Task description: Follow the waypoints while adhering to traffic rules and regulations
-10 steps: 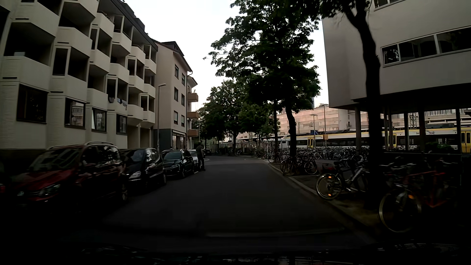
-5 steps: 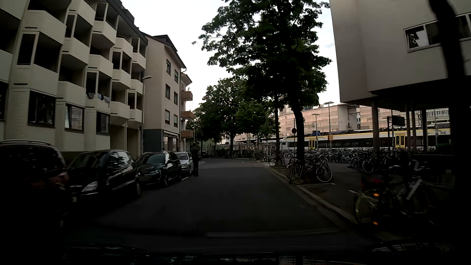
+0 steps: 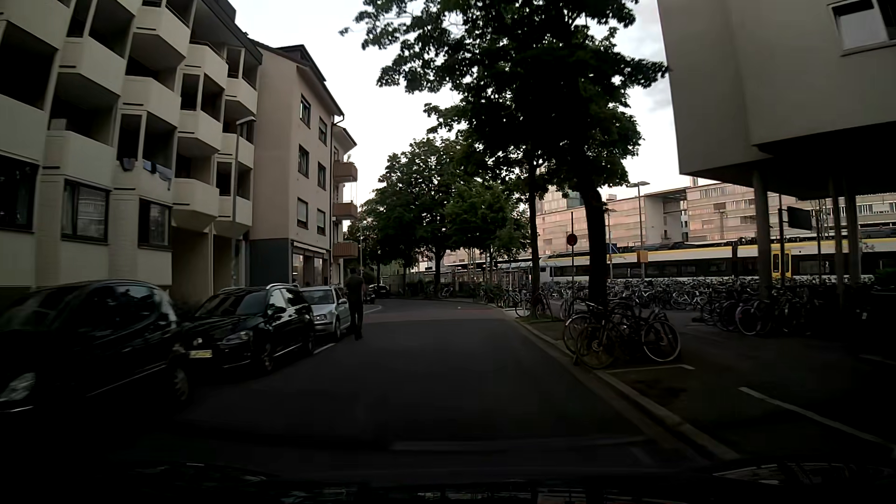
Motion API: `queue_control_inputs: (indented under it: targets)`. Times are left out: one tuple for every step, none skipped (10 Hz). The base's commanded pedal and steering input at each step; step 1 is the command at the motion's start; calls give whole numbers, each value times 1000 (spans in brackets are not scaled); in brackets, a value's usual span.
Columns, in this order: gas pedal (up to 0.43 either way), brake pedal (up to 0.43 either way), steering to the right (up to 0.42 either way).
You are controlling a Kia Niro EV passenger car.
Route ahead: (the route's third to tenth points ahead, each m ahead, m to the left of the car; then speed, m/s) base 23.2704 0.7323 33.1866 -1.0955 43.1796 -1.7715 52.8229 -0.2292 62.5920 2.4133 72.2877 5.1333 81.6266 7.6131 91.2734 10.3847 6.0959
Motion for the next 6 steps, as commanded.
queue_control_inputs:
  targets:
    - [47, 0, 3]
    - [47, 0, 3]
    - [47, 0, 1]
    - [47, 0, 1]
    - [47, 0, 0]
    - [47, 0, 1]
